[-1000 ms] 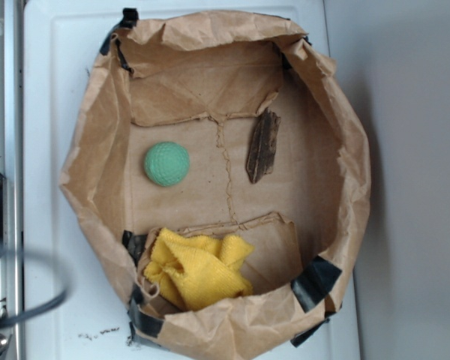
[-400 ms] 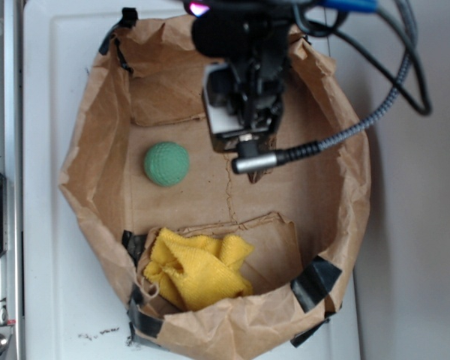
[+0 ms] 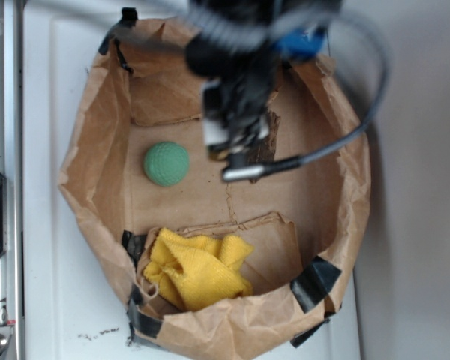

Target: Grab the green ball.

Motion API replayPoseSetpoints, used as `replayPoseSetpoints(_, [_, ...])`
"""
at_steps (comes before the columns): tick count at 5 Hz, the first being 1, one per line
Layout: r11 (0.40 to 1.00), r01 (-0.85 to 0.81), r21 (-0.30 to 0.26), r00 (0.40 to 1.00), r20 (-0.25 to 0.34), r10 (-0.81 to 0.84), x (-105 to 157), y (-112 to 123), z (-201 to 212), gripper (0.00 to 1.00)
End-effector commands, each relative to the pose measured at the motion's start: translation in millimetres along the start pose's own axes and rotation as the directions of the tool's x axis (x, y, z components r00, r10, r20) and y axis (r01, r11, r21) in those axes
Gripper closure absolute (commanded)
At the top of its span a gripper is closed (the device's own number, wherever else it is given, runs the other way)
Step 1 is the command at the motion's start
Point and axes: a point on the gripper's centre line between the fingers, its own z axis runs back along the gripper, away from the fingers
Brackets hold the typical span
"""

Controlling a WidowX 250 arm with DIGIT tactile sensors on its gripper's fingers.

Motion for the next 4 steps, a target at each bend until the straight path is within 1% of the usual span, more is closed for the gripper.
replayPoseSetpoints(1, [0.966, 0.258, -0.011, 0.961, 0.100, -0.256, -37, -46, -67, 0.00])
replayPoseSetpoints(2, [0.971, 0.238, -0.033, 0.970, 0.052, -0.236, -55, -46, -91, 0.00])
replayPoseSetpoints(3, [0.982, 0.178, -0.058, 0.984, 0.014, -0.177, -59, -34, -99, 0.00])
replayPoseSetpoints(4, [0.988, 0.135, -0.070, 0.991, 0.009, -0.135, -65, -30, -91, 0.00])
